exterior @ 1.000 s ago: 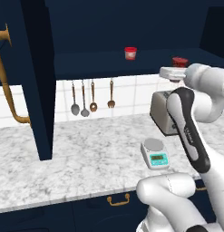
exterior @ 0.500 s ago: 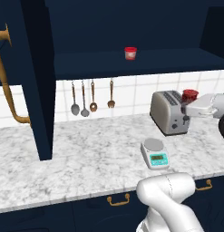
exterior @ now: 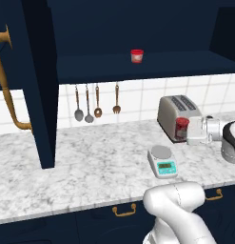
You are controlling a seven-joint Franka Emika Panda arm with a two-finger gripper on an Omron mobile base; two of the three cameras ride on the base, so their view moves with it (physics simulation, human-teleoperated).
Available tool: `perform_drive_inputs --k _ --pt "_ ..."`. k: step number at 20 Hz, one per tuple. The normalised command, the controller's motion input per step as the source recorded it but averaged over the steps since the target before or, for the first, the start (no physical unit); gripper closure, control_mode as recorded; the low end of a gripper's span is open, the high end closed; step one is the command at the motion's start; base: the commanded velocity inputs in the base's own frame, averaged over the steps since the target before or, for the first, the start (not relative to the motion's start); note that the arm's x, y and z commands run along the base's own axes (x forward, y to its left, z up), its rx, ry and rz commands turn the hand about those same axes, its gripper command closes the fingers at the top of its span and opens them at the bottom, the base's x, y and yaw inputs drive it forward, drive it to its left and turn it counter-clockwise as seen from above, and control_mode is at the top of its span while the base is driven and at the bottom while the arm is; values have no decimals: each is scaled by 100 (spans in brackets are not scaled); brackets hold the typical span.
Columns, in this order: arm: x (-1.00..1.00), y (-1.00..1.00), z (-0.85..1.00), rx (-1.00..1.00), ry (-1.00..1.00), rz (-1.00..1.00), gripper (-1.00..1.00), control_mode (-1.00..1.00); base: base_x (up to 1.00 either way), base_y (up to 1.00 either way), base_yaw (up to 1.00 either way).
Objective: Pick the yogurt and place it on the digital scale for weighing, and close the cabinet.
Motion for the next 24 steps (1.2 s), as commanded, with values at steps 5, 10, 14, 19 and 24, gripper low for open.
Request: perform_drive_inputs --k 5,10,14,19,24 --pt "54 -2 -74 0 -3 12 100 -100 0 0 0" --pt "64 -5 -56 0 0 8 100 -100 0 0 0" --pt "46 0 -61 0 0 3 100 -100 0 0 0" --pt "39 -2 -53 0 0 1 100 -100 0 0 0" --pt "27 -10 -45 0 -1 0 100 -100 0 0 0"
